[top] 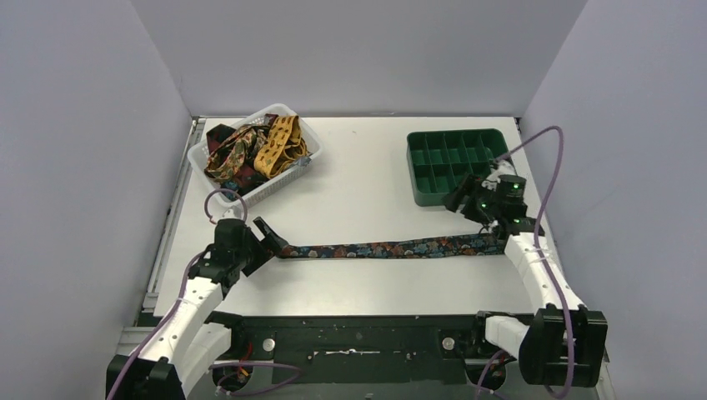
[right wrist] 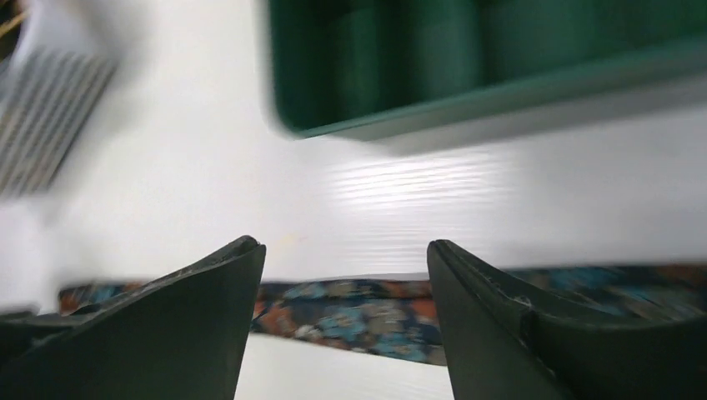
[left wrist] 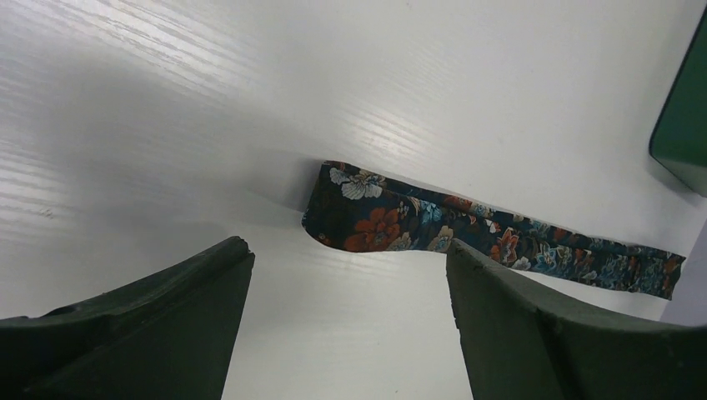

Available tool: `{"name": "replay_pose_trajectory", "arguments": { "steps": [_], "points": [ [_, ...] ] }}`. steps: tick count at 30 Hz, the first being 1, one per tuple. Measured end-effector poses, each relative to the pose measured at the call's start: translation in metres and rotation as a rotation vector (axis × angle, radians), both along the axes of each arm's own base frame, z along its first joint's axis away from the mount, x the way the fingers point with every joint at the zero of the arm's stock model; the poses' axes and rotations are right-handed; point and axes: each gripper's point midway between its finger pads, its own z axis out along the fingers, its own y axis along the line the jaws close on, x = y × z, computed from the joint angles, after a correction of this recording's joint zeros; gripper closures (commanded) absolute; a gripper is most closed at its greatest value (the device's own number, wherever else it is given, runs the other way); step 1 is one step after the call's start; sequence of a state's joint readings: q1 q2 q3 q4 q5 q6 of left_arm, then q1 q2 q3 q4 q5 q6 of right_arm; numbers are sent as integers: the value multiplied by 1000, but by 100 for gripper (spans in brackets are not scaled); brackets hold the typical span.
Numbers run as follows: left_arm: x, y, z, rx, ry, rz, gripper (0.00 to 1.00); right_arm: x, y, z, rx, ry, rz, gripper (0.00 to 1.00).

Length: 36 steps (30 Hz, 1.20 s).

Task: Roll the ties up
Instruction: Flatten out the tie at the center of the board, then roll the tie at the center of the board.

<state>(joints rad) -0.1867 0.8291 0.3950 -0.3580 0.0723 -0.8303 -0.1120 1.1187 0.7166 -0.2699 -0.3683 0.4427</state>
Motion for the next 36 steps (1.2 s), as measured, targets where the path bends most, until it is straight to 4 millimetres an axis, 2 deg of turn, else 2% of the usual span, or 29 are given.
{"name": "replay_pose_trajectory", "arguments": {
  "steps": [1,3,6,8,9,11,14,19,23,26,31,36],
  "points": [
    [1,0,-3,0,0,-2,21,1,20,6,16,-28,75,31],
    [3,1,-9,-7,-5,-2,24,-3,74,13,30,-75,261,32],
    [5,4,-17,-14,-20,1,28,-24,152,12,29,-117,537,36],
    [6,5,-22,-21,-40,1,29,-40,189,6,21,-127,674,38],
    [7,6,-23,-26,-50,0,30,-45,201,1,18,-125,719,38],
    [8,6,-27,-29,-71,-3,31,-49,219,-7,11,-113,782,38],
    [12,6,-29,-31,-127,-17,33,-50,247,-19,-11,-110,876,32],
    [14,4,-31,-29,-175,-39,46,-66,299,-33,-102,-194,1107,25],
    [14,7,-35,-15,-165,-34,55,-80,332,-45,-185,-292,1290,20],
    [16,7,-38,-11,-155,-36,65,-71,351,-53,-229,-336,1360,14],
    [16,7,-42,-7,-138,-41,76,-48,384,-64,-298,-410,1447,10],
    [16,7,-46,0,-122,-52,89,-56,408,-84,-358,-447,1569,7]
  ]
}}
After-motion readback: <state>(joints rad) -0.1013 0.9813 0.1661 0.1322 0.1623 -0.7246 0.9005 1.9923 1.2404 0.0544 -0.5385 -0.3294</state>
